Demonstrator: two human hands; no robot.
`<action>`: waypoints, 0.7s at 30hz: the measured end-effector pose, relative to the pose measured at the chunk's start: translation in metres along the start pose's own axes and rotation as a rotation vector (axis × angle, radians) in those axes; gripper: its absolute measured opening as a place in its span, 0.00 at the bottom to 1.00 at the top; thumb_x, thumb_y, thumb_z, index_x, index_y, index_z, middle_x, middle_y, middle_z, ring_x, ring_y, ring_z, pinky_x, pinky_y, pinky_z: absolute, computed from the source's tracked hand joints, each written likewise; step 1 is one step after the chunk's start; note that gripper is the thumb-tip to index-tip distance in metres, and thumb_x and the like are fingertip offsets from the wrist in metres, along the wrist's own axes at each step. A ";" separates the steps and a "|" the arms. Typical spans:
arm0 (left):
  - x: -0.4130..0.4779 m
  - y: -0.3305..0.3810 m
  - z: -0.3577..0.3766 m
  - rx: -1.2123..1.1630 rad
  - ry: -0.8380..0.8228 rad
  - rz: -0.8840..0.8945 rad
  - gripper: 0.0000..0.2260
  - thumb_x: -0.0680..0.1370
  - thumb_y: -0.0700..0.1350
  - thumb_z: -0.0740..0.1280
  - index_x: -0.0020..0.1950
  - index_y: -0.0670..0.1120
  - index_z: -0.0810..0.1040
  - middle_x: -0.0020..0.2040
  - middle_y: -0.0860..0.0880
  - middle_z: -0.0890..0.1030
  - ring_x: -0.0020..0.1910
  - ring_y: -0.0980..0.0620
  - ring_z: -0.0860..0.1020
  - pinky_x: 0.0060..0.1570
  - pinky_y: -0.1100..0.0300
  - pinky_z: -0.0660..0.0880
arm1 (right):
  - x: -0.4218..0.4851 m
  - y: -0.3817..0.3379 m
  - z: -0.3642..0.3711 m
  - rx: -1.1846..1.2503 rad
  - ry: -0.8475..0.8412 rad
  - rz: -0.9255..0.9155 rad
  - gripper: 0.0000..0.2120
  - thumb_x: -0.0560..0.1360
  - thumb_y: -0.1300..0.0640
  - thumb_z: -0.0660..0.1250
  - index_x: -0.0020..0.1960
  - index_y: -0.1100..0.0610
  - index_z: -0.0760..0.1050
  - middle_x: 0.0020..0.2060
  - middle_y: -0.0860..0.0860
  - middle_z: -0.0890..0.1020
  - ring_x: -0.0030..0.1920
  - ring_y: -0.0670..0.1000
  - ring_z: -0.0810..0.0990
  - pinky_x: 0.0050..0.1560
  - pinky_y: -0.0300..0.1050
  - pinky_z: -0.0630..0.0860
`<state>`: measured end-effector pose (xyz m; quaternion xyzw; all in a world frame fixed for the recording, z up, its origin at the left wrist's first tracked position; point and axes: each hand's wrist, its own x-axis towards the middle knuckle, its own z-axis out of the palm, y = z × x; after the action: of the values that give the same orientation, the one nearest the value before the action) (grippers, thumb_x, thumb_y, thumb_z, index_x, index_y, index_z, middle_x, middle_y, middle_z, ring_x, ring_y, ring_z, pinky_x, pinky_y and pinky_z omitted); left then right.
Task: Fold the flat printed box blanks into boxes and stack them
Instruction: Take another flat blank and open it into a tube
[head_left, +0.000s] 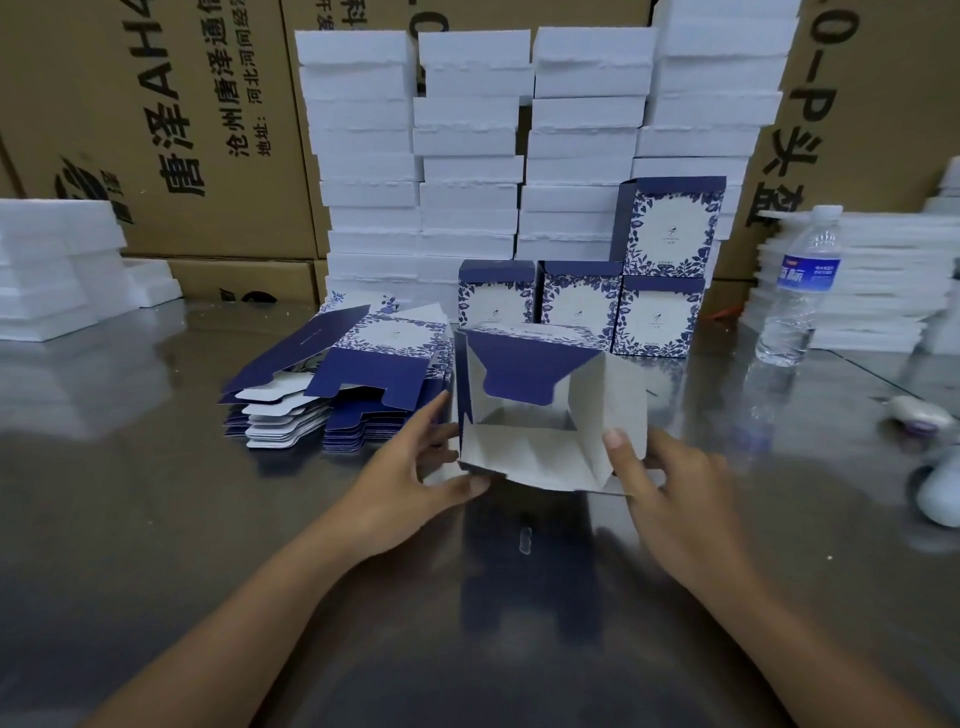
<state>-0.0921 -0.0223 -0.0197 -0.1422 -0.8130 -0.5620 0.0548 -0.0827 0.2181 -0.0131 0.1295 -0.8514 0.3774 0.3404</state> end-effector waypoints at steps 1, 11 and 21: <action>-0.001 0.001 -0.001 0.025 0.019 0.006 0.40 0.69 0.47 0.75 0.76 0.56 0.57 0.65 0.56 0.75 0.60 0.59 0.76 0.61 0.59 0.72 | -0.001 -0.002 0.000 0.013 -0.001 -0.017 0.22 0.75 0.40 0.55 0.43 0.54 0.81 0.34 0.50 0.83 0.39 0.56 0.81 0.38 0.52 0.76; -0.004 0.012 0.004 0.009 0.152 0.023 0.30 0.61 0.61 0.70 0.60 0.56 0.68 0.53 0.63 0.77 0.50 0.73 0.75 0.44 0.79 0.69 | -0.006 -0.019 0.008 0.233 0.109 -0.067 0.15 0.73 0.48 0.64 0.38 0.57 0.82 0.35 0.41 0.82 0.33 0.42 0.78 0.32 0.31 0.66; 0.000 0.014 0.012 -0.188 0.300 -0.052 0.10 0.78 0.46 0.65 0.59 0.52 0.73 0.56 0.50 0.80 0.49 0.61 0.79 0.36 0.71 0.75 | -0.008 -0.020 0.008 0.235 0.117 -0.086 0.09 0.76 0.42 0.57 0.45 0.42 0.75 0.41 0.24 0.77 0.41 0.28 0.76 0.39 0.24 0.69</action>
<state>-0.0870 -0.0065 -0.0114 -0.0404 -0.7430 -0.6517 0.1473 -0.0711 0.1984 -0.0116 0.1828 -0.7737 0.4667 0.3876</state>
